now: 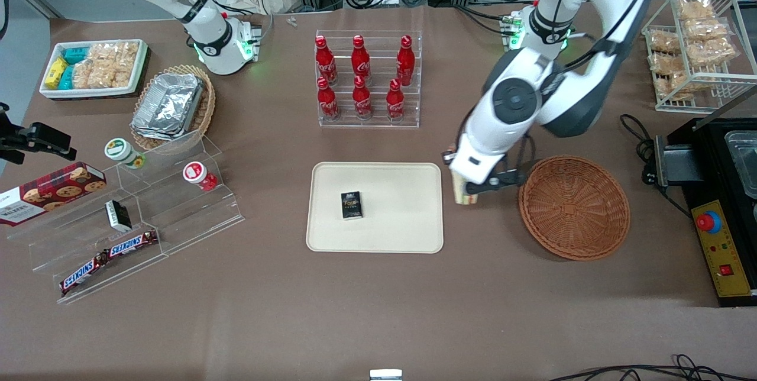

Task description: Place sandwich from basket to tray

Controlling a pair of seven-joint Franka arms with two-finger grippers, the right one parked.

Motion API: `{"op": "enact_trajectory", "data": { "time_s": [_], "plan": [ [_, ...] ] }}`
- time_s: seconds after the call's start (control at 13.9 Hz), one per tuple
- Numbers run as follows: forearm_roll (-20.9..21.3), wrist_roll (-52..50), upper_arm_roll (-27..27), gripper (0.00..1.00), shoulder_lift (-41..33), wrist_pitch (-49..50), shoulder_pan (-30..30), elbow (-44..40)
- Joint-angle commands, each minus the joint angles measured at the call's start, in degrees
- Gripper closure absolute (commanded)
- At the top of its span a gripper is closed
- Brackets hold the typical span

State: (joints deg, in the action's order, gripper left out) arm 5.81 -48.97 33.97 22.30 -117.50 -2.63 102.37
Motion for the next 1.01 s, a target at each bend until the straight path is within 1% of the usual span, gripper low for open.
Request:
{"op": "enact_trajectory", "data": {
  "time_s": [0.0, 0.07, 0.14, 0.22, 0.29, 0.36, 0.51, 0.79, 0.87, 0.94],
  "plan": [
    [3.7, -0.5, 0.0, 0.94, 8.8, -1.9, -2.5, -4.7],
    [7.3, -1.1, 0.0, 0.92, 11.2, -3.3, -3.7, -4.9],
    [10.2, -1.5, 0.0, 0.87, 12.9, -4.2, -4.7, -5.3],
    [11.8, -2.8, 0.0, 0.81, 14.9, -4.6, -5.5, -6.5],
    [12.5, -4.3, -0.1, 0.70, 16.6, -4.5, -6.0, -8.3],
    [12.7, -4.6, -0.1, 0.49, 17.7, -4.5, -6.0, -9.7],
    [12.6, -4.6, -0.2, 0.00, 17.8, -4.4, -6.0, -10.9],
    [12.2, -4.7, -0.2, 0.00, 15.9, -3.4, -5.1, -11.0],
    [12.5, -4.7, -0.3, 0.00, 14.0, -1.5, -4.9, -11.1],
    [12.5, -4.6, -0.3, 0.00, 11.3, 3.1, -3.5, -11.1]
  ]
}}
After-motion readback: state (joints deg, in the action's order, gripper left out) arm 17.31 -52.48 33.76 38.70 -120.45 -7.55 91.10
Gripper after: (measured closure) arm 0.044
